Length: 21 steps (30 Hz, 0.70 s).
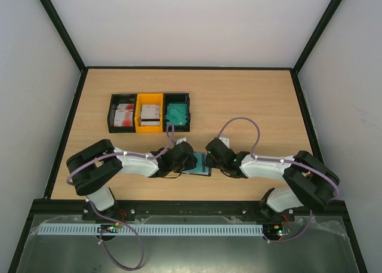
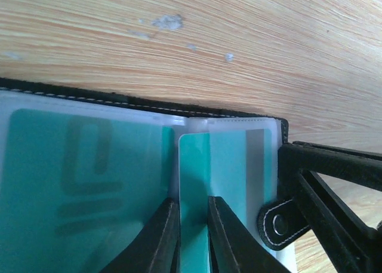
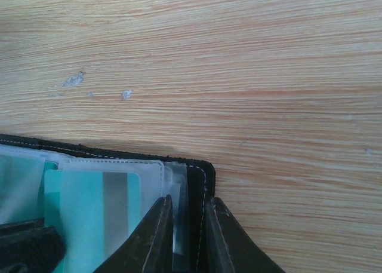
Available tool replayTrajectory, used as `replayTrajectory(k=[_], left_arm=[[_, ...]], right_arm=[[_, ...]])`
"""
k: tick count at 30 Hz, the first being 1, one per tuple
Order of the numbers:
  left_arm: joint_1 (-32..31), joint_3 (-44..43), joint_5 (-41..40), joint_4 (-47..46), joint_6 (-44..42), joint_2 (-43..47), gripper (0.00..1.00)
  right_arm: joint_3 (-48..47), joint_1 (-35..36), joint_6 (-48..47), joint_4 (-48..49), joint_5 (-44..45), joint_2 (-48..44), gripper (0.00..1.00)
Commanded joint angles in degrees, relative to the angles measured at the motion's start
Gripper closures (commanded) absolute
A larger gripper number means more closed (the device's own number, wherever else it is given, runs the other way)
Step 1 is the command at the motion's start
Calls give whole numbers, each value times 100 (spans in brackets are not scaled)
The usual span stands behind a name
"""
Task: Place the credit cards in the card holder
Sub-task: Insert the credit card into the card holder.
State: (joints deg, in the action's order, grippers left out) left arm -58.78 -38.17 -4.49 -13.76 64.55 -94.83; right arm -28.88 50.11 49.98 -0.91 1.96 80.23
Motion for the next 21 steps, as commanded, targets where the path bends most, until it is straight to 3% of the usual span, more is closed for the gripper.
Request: replayTrajectory(k=[1,10,13,21], left_arm=[[50,207,562,-214,-320,-207,83],[61,213,427,-63,-446,-47,79],[60,248,282,33,-410,77,72],[69,161,452,-171,-551,-57,61]], right_arm=[[-57,-1,-4,250,-5,-239,81],[2,-3,126,75,311,-578,69],[-18,-1,153,-21,379,-550,63],[-124,-5,215,-96,287,-205,61]])
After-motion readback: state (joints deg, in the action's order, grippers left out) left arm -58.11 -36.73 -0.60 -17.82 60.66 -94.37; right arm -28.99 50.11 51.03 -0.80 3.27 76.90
